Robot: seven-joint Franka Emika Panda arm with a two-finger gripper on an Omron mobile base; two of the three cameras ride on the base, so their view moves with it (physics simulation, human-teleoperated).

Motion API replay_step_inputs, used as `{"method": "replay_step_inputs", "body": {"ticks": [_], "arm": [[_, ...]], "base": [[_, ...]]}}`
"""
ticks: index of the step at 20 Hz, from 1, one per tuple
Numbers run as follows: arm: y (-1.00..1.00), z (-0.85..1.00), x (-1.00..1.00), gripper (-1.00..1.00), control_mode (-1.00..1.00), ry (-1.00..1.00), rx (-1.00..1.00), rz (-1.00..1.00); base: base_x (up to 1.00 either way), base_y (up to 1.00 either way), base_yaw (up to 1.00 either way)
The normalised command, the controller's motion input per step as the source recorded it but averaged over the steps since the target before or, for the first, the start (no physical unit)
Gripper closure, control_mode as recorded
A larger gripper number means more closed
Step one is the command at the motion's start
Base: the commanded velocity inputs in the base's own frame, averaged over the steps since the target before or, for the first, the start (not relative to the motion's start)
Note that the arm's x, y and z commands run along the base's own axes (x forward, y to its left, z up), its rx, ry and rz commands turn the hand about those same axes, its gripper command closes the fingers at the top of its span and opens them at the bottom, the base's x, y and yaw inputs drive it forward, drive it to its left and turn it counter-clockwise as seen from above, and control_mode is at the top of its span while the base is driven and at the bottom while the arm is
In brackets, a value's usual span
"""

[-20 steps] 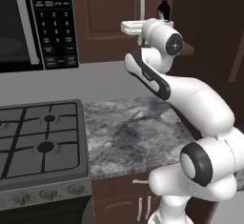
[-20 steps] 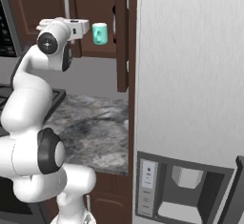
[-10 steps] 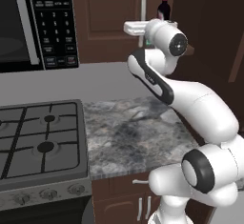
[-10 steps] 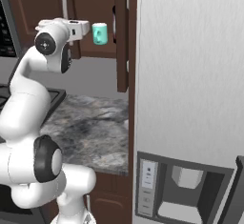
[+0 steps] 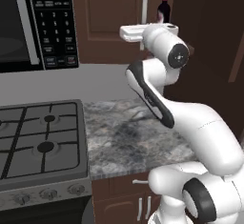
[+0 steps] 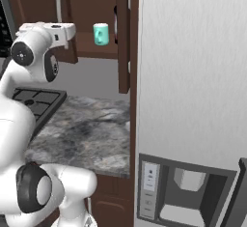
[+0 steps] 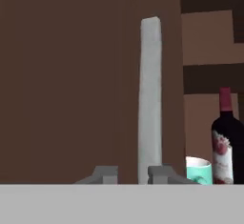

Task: Open the cabinet directly in front. Then move the wine and the mug to the dining counter with the jar on it.

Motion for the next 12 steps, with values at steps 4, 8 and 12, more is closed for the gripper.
{"method": "replay_step_inputs", "body": {"ticks": [4,8,12], "arm": [[0.99,0.41,-1.00,1.00,-1.00,0.00,0.00,-0.14],[0.54,0.10,-0.63,1.00,-1.00,-0.02,-0.01,-0.11],[-0.39,0.00,0.17,-1.00,-1.00,0.02,0.08,0.02]], "base": [[0.00,0.00,0.00],[0.00,0.00,0.00],[0.00,0.00,0.00]]}}
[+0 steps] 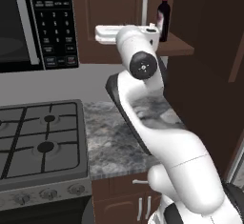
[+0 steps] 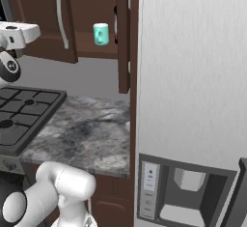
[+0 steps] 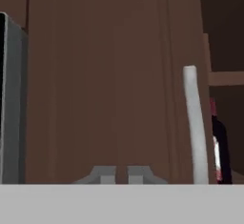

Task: Open the cabinet directly in front. Then move the wine and the mug to the dining counter with the jar on it.

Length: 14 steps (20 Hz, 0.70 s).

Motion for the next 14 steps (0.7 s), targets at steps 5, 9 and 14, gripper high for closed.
{"method": "replay_step_inputs", "body": {"ticks": [5,9,14], "arm": [[-1.00,0.00,0.00,-1.00,-1.00,0.00,0.39,0.05],[-1.00,0.00,0.00,-1.00,-1.00,0.00,0.37,0.15],[-0.92,0.00,0.20,-1.00,-1.00,0.11,0.33,0.12]], "base": [[0.00,0.00,0.00],[0.00,0.00,0.00],[0.00,0.00,0.00]]}}
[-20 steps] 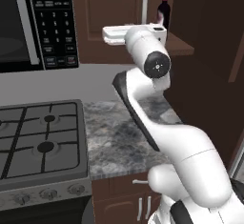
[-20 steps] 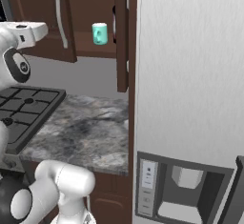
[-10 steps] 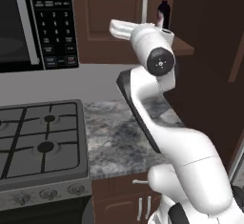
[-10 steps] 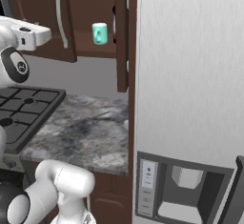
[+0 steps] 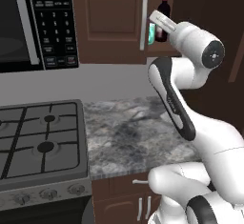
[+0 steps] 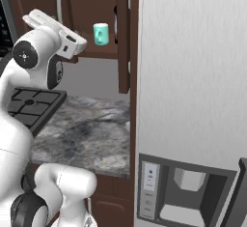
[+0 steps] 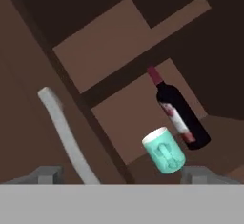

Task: Open the cabinet directly in front. Then move the wine and the mug to the dining counter with the jar on it.

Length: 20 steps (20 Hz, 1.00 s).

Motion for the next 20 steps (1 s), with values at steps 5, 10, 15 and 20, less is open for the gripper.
{"method": "replay_step_inputs", "body": {"ticks": [5,10,15,20], "arm": [[-0.44,-0.01,0.09,-1.00,-1.00,0.18,0.16,0.05],[-0.02,-0.23,0.30,-1.00,-1.00,0.21,0.03,0.00],[0.00,-0.43,0.35,-1.00,-1.00,0.18,0.12,0.00],[-0.17,-0.10,0.15,-1.00,-1.00,0.00,0.12,0.00]], "base": [[0.00,0.00,0.00],[0.00,0.00,0.00],[0.00,0.00,0.00],[0.00,0.00,0.00]]}}
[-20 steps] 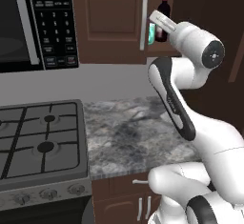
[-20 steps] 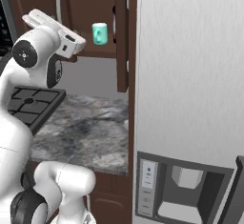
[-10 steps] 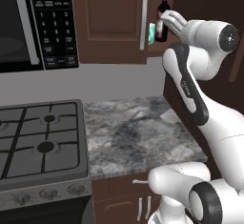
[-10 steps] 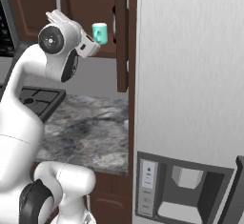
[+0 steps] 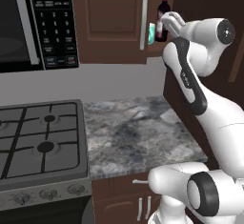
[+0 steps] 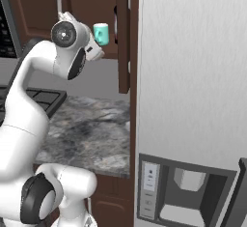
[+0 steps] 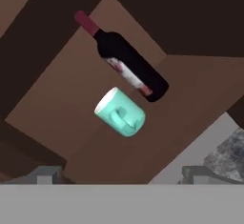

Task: Open the cabinet directly in front. Then move the wine and the mug to the dining counter with the jar on it.

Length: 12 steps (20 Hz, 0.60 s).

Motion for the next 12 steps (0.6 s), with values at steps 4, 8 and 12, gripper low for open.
{"method": "replay_step_inputs", "body": {"ticks": [4,8,12], "arm": [[-0.11,-0.23,0.46,-1.00,-1.00,0.00,0.12,0.00],[0.00,-0.24,0.87,-1.00,-1.00,0.04,0.14,0.01],[0.09,-0.19,0.64,-1.00,-1.00,0.08,0.19,0.09]], "base": [[0.00,0.00,0.00],[0.00,0.00,0.00],[0.00,0.00,0.00]]}}
